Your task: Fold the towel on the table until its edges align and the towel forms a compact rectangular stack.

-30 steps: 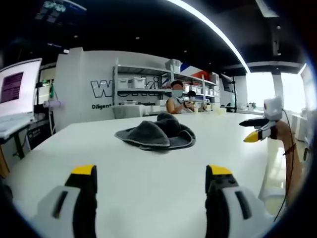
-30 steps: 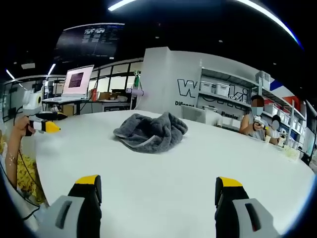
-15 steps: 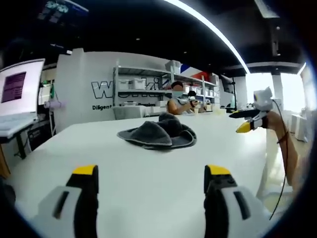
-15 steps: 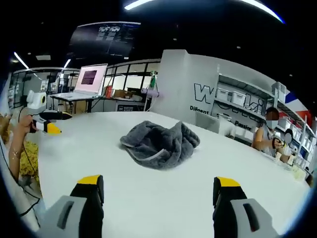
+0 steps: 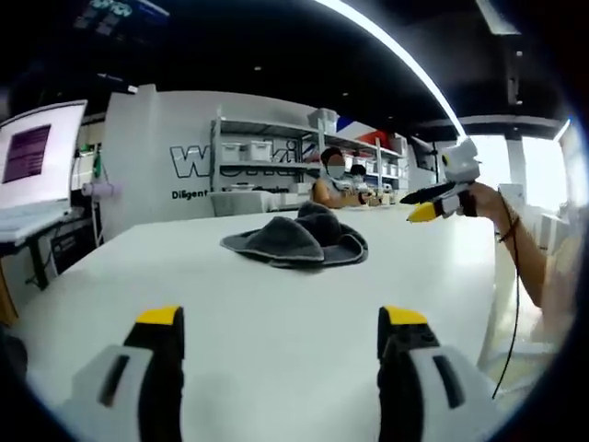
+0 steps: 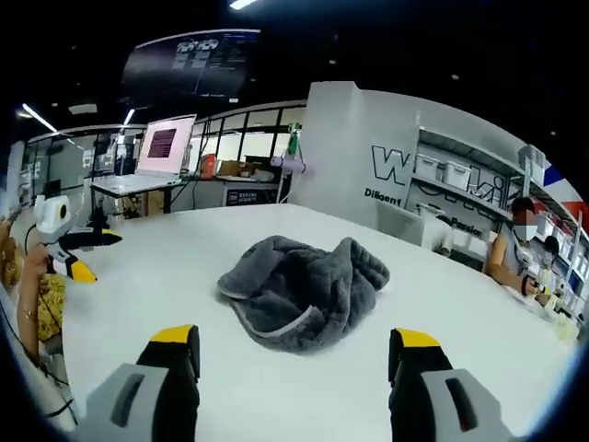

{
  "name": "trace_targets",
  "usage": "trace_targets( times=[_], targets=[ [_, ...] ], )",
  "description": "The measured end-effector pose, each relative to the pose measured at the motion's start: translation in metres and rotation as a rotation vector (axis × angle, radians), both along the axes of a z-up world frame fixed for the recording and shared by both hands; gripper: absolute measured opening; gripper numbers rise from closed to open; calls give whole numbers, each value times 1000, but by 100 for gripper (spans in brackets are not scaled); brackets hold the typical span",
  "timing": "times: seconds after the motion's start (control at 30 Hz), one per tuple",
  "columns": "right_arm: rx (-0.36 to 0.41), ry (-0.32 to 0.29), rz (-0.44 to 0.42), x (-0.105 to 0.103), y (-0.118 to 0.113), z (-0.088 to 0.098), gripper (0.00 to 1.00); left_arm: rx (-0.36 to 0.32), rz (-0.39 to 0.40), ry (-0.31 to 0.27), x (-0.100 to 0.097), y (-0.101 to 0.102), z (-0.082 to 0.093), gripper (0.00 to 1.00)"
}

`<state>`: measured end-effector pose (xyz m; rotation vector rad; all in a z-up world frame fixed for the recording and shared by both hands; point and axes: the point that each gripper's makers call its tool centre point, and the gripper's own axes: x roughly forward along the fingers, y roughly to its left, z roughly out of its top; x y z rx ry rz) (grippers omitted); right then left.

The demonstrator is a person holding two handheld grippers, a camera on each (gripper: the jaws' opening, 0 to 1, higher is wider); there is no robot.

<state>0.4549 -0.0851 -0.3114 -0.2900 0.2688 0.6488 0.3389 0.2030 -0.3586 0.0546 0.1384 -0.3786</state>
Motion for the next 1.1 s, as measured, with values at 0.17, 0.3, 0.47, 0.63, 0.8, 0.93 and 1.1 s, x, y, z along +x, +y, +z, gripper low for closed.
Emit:
trace_targets(
  times=[0.17, 0.3, 0.47, 0.63, 0.8, 0.93, 1.1],
  targets=[
    [-14, 59, -23, 25, 14, -13, 80, 10, -7, 4, -3, 1, -1, 91],
    [-20, 103, 8, 36, 27, -26, 72, 9, -4, 1, -4, 2, 0, 90],
    [-52, 153, 5, 48, 35, -43, 66, 6, -6, -4, -4, 2, 2, 89],
    [-74, 190, -15, 63, 35, -60, 55, 10, -16, -2, -4, -2, 1, 89],
    [-121, 228, -25, 74, 36, -81, 52, 10, -21, -4, -5, -3, 2, 88],
    [-125, 231, -26, 77, 37, -88, 48, 10, -16, -2, -5, -2, 1, 87],
    [-157, 221, -20, 76, 37, -88, 36, 9, -9, -1, -5, 1, 0, 85]
  ],
)
